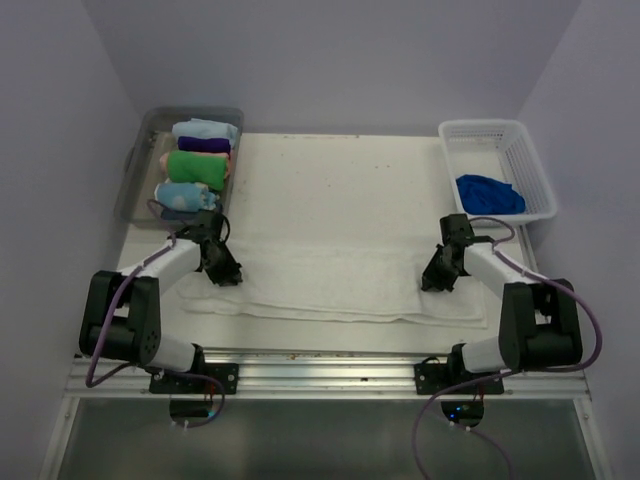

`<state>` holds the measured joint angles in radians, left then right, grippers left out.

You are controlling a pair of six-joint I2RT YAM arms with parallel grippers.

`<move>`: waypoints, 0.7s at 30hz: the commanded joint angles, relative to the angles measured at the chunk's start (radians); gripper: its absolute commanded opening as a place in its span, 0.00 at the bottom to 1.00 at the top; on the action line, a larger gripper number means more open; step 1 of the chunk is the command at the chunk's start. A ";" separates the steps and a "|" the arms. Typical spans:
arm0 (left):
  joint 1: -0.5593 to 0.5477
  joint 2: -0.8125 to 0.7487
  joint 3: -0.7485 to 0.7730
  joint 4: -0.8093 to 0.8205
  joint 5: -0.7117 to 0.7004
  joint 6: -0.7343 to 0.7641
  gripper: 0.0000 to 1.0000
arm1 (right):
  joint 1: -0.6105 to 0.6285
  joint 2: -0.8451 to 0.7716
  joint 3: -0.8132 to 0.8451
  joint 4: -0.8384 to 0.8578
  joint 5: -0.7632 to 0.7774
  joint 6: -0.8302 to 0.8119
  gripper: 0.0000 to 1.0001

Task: Roll the towels
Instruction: Fold the towel

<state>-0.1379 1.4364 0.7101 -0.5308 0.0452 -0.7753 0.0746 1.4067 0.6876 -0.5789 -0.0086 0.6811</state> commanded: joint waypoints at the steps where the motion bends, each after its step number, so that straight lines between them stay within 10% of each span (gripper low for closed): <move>1: 0.001 0.108 0.035 0.071 -0.041 -0.009 0.22 | 0.007 0.124 0.024 0.119 0.068 0.006 0.09; 11: 0.070 -0.053 0.227 -0.139 -0.156 0.051 0.30 | 0.036 0.086 0.223 0.025 0.062 -0.046 0.13; 21: 0.311 -0.174 0.020 -0.203 -0.073 0.041 0.56 | 0.044 -0.048 0.202 -0.038 0.082 -0.097 0.22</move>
<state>0.1642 1.2434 0.7803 -0.7097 -0.0639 -0.7300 0.1131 1.3819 0.8711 -0.5808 0.0422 0.6209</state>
